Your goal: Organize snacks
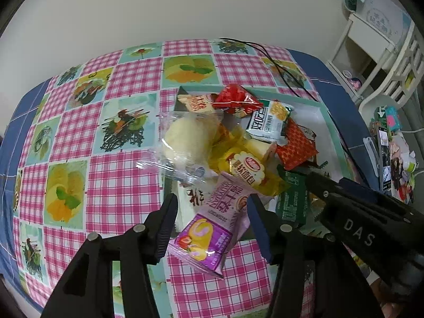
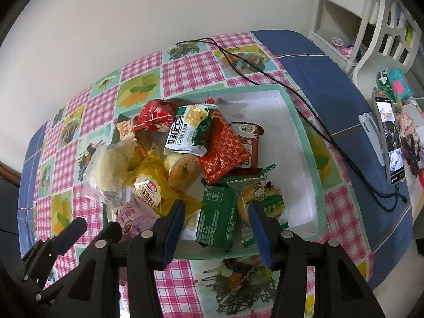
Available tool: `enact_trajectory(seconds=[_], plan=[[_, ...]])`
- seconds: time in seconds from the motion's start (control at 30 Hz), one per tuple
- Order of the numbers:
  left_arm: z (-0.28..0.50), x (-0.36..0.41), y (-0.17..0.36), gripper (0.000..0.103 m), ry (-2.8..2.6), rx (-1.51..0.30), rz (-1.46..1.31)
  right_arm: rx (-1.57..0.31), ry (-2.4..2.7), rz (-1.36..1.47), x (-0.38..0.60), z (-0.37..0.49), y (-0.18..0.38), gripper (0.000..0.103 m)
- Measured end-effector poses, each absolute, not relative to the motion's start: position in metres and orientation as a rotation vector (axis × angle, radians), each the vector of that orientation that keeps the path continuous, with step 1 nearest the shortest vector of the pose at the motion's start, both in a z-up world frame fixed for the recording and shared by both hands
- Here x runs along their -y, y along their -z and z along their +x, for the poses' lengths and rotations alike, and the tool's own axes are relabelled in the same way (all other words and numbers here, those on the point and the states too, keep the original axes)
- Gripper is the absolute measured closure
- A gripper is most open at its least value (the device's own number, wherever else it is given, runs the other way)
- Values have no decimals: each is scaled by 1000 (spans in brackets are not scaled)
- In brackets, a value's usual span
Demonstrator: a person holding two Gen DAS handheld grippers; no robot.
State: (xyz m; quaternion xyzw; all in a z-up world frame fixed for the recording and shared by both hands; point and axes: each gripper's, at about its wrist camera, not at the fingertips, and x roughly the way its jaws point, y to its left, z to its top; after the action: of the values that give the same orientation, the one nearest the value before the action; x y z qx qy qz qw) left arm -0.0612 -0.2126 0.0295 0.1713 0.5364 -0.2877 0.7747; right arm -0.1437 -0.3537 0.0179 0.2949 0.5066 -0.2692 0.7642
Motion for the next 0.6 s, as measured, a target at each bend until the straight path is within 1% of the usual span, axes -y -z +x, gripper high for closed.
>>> enact_trajectory(seconds=[0.07,0.27,0.33,0.4,0.53,0.6], plan=[[-57,208,-31,47,601,-1162,351,-1103,586,637,353,-144,-18,50],[-41,192,-35,41,521,-1148,314,-1108,577,623,350,-141,-18,50],[-35,186,-35,37,489,-1146,300,-1108,574,615,348,-140,-19,50],[-29,179,-35,30,452,-1143,291,-1110,571,608,346,-138,-19,50],[-18,166,-34,26,391,-1140,278,-1112,566,599,344,-136,-20,50],[-14,161,-34,22,375,-1141,267,-1113,564,595,343,-135,-20,50]])
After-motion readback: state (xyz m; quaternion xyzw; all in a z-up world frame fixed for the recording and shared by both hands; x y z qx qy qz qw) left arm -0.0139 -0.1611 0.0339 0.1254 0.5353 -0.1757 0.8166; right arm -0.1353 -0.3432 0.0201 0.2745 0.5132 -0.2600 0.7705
